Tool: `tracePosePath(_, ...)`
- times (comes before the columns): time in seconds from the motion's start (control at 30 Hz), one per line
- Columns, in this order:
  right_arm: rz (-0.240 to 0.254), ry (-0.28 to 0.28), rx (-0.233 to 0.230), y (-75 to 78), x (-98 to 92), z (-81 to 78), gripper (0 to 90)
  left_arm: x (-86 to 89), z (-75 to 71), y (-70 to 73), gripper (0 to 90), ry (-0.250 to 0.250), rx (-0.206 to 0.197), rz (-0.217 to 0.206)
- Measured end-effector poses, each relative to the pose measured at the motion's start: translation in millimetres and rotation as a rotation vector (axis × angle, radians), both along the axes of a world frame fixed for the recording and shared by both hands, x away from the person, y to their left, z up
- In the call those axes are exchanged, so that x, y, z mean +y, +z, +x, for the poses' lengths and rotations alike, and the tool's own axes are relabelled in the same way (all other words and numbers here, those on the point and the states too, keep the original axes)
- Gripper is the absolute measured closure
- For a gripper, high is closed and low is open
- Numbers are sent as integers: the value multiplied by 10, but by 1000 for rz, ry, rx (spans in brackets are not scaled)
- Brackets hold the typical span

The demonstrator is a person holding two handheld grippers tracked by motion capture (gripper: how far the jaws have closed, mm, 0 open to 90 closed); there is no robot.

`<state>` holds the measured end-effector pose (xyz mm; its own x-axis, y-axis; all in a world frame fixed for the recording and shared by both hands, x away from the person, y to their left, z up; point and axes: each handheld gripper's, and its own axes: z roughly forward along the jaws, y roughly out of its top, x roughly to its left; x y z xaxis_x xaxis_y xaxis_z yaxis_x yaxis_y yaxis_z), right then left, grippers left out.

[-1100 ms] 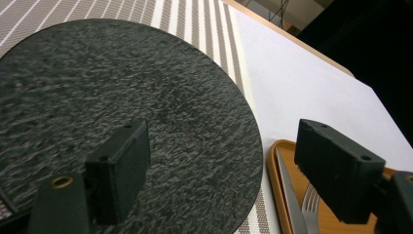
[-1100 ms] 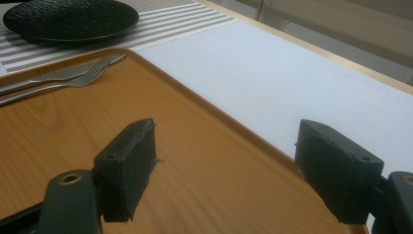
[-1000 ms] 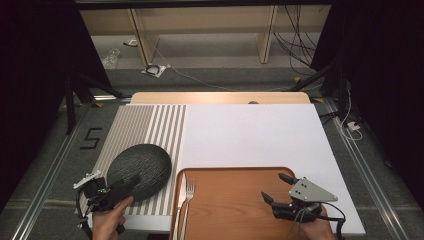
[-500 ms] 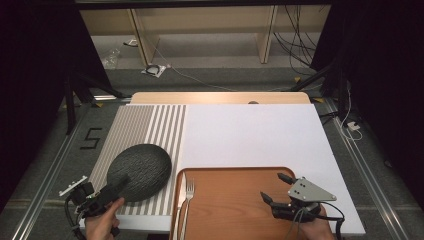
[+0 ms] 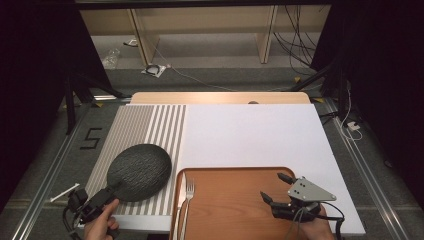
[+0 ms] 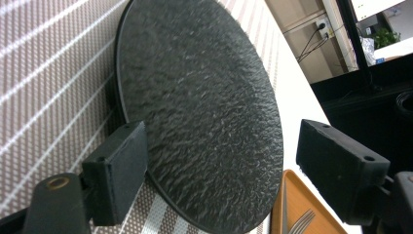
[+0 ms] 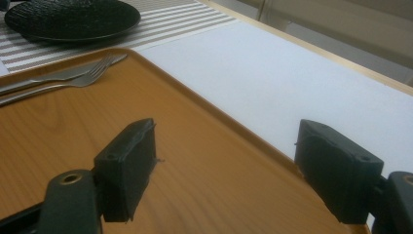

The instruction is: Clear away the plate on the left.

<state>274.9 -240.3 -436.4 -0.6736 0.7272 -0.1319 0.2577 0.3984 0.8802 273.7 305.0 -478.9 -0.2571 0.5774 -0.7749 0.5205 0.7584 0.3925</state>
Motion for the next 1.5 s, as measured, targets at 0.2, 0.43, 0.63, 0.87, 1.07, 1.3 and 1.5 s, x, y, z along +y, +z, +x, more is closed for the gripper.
tracePosePath(0.2,-1,1,-3,3,1,-5,241,20,-25,-23,194,23,14,-22)
tracePosePath(0.43,-4,6,-2,0,18,-7,241,40,-52,-51,194,50,32,-46)
tracePosePath(0.63,-1,1,0,1,11,-3,241,21,-57,-127,195,44,64,-123)
tracePosePath(0.87,-4,2,-1,-1,12,-2,241,-25,-74,-222,251,61,71,-238)
tracePosePath(1.07,-7,4,0,-3,17,-2,241,-138,-59,-313,387,58,68,-335)
tracePosePath(1.3,-7,5,1,-3,19,-2,241,-168,-9,-396,523,88,83,-336)
tracePosePath(1.5,-9,6,1,-6,28,-4,242,-171,2,-441,611,116,83,-351)
